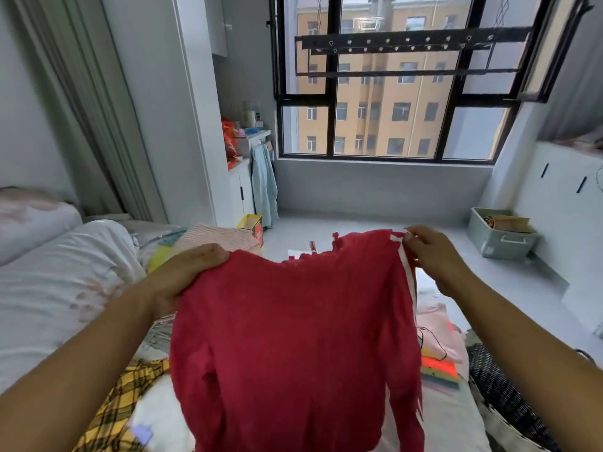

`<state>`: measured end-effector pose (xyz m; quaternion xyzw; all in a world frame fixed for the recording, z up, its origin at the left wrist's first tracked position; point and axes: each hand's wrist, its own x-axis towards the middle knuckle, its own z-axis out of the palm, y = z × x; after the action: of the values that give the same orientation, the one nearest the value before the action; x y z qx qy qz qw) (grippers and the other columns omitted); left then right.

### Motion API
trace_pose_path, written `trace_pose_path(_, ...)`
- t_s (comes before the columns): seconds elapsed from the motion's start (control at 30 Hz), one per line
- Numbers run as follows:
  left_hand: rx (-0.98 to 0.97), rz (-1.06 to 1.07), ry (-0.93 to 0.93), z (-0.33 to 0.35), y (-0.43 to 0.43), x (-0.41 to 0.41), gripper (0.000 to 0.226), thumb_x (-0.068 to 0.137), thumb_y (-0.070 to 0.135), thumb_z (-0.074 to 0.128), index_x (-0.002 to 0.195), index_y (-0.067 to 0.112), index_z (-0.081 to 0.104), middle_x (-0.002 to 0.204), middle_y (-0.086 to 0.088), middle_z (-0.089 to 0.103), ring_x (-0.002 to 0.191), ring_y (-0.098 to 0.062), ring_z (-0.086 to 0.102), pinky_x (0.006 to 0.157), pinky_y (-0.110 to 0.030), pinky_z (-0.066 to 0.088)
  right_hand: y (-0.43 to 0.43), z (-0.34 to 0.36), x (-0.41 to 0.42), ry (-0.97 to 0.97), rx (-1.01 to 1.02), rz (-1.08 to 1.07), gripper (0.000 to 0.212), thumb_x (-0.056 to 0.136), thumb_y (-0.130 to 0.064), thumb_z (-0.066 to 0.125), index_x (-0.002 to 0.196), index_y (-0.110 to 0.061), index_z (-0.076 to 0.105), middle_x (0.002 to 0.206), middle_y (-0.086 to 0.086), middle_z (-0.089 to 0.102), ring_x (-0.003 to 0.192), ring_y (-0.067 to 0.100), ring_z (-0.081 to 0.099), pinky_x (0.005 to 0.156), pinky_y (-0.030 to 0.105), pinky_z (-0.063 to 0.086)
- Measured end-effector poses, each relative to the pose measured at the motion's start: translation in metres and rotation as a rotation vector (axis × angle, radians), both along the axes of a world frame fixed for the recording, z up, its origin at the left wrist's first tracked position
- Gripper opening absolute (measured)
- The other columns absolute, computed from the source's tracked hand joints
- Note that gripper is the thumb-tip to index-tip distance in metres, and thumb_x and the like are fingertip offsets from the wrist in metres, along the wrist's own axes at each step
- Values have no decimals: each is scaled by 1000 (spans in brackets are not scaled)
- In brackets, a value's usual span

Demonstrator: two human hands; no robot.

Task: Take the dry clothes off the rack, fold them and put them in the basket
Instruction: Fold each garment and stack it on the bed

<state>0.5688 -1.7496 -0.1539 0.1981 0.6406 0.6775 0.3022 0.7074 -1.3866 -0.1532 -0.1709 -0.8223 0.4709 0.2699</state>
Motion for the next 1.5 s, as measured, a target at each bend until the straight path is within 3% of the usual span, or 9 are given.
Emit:
trace_pose_path(0.13, -246, -64, -12, -31, 3, 16, 37, 71, 27, 78, 91, 4, 57, 86, -13, 57, 81, -23, 56, 75, -33, 51, -17, -11, -7, -91, 11, 42, 26, 96, -7, 40, 94, -11, 66, 99, 5, 64, 95, 19, 55, 79, 25, 37)
trace_pose_path(0.23, -255, 267, 189, -22, -2, 11, 16, 88, 18, 61, 76, 12, 53, 74, -8, 53, 71, -18, 49, 63, -29, 39, -15, 4, -6, -138, 193, 88, 29, 99, -13, 40, 102, -1, 65, 108, 15, 65, 94, 22, 55, 79, 28, 37)
trace_pose_path(0.5, -254, 186, 159, -9, -28, 5, 45, 54, 16, 87, 83, 13, 51, 76, -4, 50, 74, -17, 47, 67, -28, 37, 2, 15, 16, -685, 350, 427, 25, 76, -34, 74, 88, -17, 59, 83, 0, 61, 73, 12, 54, 63, 23, 40)
trace_pose_path(0.67, -88, 334, 290, 11, -21, 5, 19, 73, 8, 69, 84, 12, 54, 71, 1, 60, 67, -12, 54, 57, -14, 48, 6, 28, 5, -383, 442, 216, 26, 76, -16, 76, 72, -21, 51, 71, -3, 52, 66, 15, 46, 53, 20, 33)
trace_pose_path(0.83, -604, -26, 205, -5, -26, 22, 78, 39, 51, 87, 103, 9, 69, 98, -12, 72, 89, -26, 69, 77, -28, 57, 7, -7, 14, -367, 262, 249, 17, 79, -8, 72, 69, -15, 59, 67, -3, 56, 65, 13, 48, 58, 22, 34)
trace_pose_path(0.97, -249, 272, 206, 11, -23, 14, 50, 54, 46, 83, 91, 14, 70, 93, -10, 73, 75, -18, 70, 61, -21, 56, 0, -5, 14, 6, -116, 135, 15, 87, -12, 63, 75, -20, 59, 72, 0, 57, 62, 9, 50, 58, 18, 39)
trace_pose_path(1.1, -657, 337, 431, -11, -19, 21, 26, 92, 29, 55, 98, 7, 67, 93, -8, 68, 77, -16, 60, 62, -20, 46, -12, -30, 18, -238, -5, 187, 16, 94, -24, 53, 79, -21, 53, 71, 5, 54, 54, 9, 44, 49, 22, 33)
trace_pose_path(1.3, -242, 420, 2, -18, -26, 16, 29, 92, 24, 56, 114, 7, 62, 108, -14, 67, 99, -25, 63, 82, -32, 50, 2, -4, 24, -214, -113, 273, 10, 87, -24, 63, 80, -17, 62, 73, 2, 58, 63, 12, 50, 56, 24, 36)
trace_pose_path(1.5, -599, 364, 240, -36, -20, -21, 13, 86, 28, 65, 81, 17, 67, 82, -7, 66, 76, -20, 60, 62, -26, 44, 11, -23, -8, -419, -36, 280, 16, 85, -26, 66, 82, -11, 64, 73, 1, 62, 62, 10, 54, 55, 21, 39)
